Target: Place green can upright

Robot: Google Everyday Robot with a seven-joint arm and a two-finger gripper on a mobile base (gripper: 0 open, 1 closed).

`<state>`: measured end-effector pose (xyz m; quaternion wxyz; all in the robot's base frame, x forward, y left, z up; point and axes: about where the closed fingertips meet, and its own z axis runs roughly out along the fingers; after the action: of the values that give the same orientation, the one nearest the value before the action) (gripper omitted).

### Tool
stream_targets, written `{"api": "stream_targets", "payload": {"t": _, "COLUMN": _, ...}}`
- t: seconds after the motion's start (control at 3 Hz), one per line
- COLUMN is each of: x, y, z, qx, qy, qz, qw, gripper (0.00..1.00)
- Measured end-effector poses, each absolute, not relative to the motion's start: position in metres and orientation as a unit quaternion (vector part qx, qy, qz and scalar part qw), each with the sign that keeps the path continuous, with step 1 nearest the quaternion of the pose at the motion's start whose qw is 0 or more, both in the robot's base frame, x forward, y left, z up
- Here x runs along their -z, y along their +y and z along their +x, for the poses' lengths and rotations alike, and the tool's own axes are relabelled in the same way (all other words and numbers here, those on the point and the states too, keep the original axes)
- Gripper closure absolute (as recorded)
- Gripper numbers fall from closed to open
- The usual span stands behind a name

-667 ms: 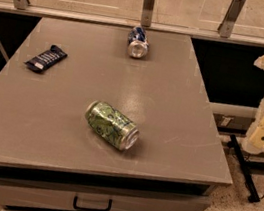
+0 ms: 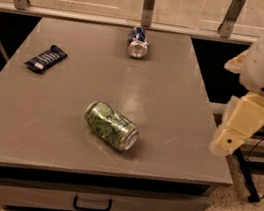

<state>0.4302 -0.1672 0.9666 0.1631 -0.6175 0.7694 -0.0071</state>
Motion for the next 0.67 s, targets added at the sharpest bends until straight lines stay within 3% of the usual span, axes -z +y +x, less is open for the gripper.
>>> {"api": "stream_targets", "payload": {"t": 0.67, "x": -0.945, "y": -0.038, "z": 0.429, "qx": -0.042, "qy": 0.748, "qz": -0.639, "qw": 0.174, "gripper": 0.0}}
